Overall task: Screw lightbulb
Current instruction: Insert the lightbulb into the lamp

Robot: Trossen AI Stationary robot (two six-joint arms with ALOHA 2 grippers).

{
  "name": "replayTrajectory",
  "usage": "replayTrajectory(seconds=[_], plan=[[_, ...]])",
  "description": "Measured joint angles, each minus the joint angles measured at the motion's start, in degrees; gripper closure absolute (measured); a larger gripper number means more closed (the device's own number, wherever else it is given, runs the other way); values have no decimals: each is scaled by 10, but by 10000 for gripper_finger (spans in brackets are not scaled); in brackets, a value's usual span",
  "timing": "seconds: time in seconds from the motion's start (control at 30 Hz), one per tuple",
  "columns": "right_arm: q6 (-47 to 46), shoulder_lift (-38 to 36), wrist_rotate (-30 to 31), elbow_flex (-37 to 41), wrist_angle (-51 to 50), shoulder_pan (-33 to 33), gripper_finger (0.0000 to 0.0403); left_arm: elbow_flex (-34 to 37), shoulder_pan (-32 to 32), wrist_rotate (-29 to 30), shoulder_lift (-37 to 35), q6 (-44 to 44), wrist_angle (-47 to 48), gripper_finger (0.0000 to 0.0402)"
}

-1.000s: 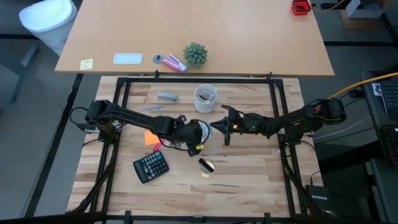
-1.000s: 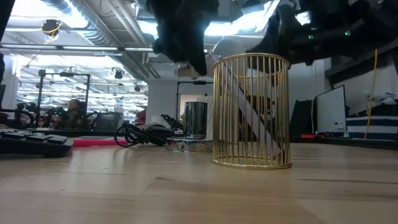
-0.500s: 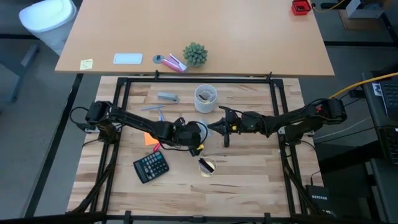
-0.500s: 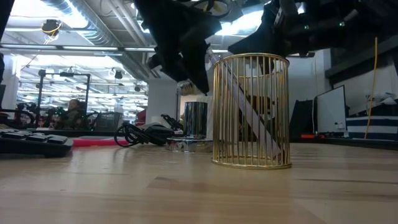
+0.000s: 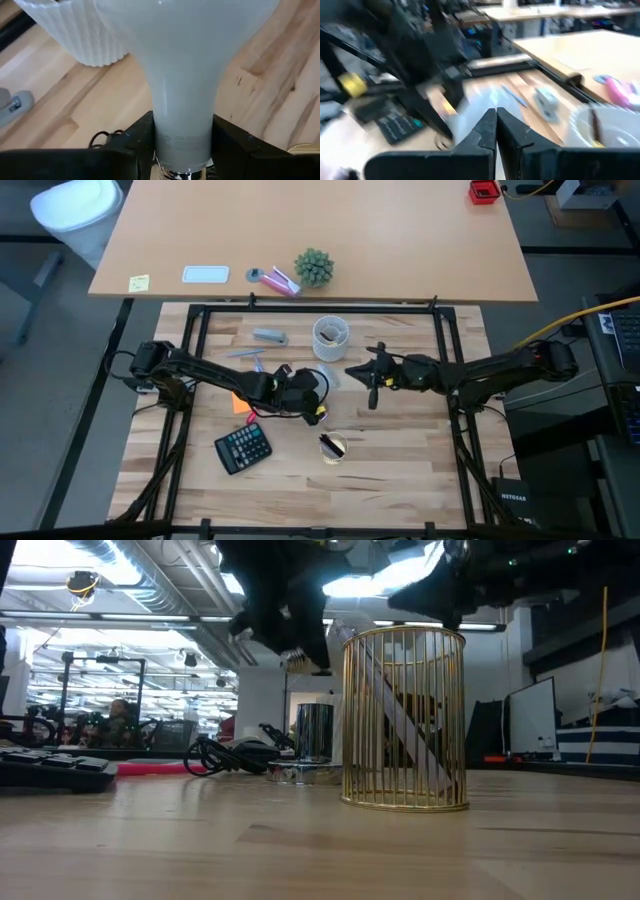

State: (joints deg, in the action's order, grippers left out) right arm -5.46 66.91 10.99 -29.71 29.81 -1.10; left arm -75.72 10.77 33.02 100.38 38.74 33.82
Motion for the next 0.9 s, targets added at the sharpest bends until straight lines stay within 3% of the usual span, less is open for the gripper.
replayTrajectory(seconds=[0.23,0.57,0.73,0.9], plan=[[0,-15,20,0,-83,0,391,0,37,51,-45,60,21,258],[-1,-15,15,1,-115,0,391,11,132,206,-68,281,149,257],[-8,-15,15,1,-114,0,391,64,167,275,-67,394,140,256],[-19,-13,7,1,-101,0,391,135,181,319,-66,432,28,257]])
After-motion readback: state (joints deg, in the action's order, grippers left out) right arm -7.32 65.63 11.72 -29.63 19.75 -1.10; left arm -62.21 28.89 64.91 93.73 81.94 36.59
